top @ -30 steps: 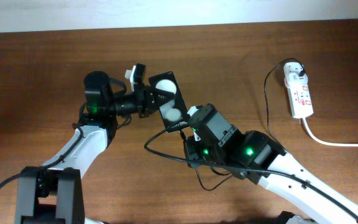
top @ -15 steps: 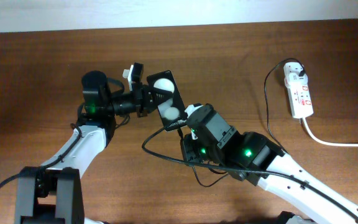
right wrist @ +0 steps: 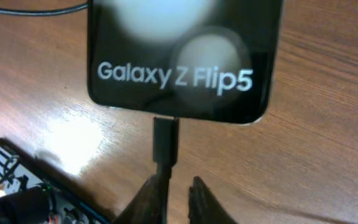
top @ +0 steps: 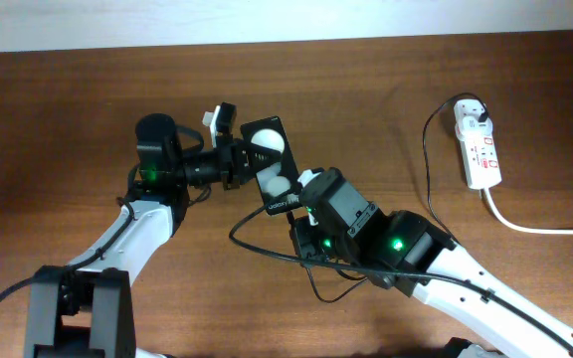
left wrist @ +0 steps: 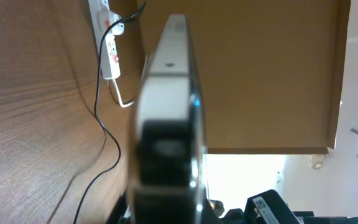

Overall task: Plug charger to phone and switch on socket
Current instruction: 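Open the right gripper, release the plug, and pull back right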

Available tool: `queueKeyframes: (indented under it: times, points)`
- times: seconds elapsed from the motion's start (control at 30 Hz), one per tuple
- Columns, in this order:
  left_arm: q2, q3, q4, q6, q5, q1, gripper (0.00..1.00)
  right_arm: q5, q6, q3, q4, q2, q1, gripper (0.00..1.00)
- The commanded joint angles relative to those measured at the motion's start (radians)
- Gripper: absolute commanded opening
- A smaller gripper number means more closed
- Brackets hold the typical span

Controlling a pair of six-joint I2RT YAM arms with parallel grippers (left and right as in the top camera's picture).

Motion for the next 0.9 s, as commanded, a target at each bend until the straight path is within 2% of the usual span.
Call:
queueKeyframes:
  times: [0.0,0.07,0.37,0.5,0.6,0.67,0.73,0.83,0.87]
  points:
    - [0.002,0.01,0.005,0.013,0.024,-0.001,0.0,0.005,0.006,0.006,0.008,0.013,-0.001,0.09]
    - [0.002,0.01,0.005,0.013,0.046,0.0,0.0,0.023,0.006,0.006,0.029,0.016,-0.002,0.04]
    - [0.002,0.01,0.004,0.012,0.19,-0.001,0.0,0.062,0.002,0.007,0.154,0.015,-0.002,0.04]
    - [0.002,0.01,0.002,0.028,0.22,0.0,0.0,0.048,0.003,0.009,0.148,0.013,-0.002,0.04]
    - [0.002,0.01,0.002,0.101,0.209,0.0,0.0,0.019,0.003,0.024,0.063,-0.014,-0.002,0.2]
    - [0.002,0.01,0.002,0.116,0.188,-0.001,0.0,0.011,0.003,0.049,-0.002,-0.048,-0.002,0.39]
    - [0.002,0.01,0.003,0.127,0.175,-0.001,0.0,-0.023,0.003,0.109,-0.085,-0.1,-0.002,0.53]
    - [0.002,0.01,0.006,0.129,0.124,-0.019,0.0,-0.021,0.002,0.194,-0.171,-0.171,-0.002,0.64]
    - [0.002,0.01,0.006,0.129,0.078,-0.047,0.0,-0.013,0.002,0.227,-0.204,-0.209,-0.002,0.71]
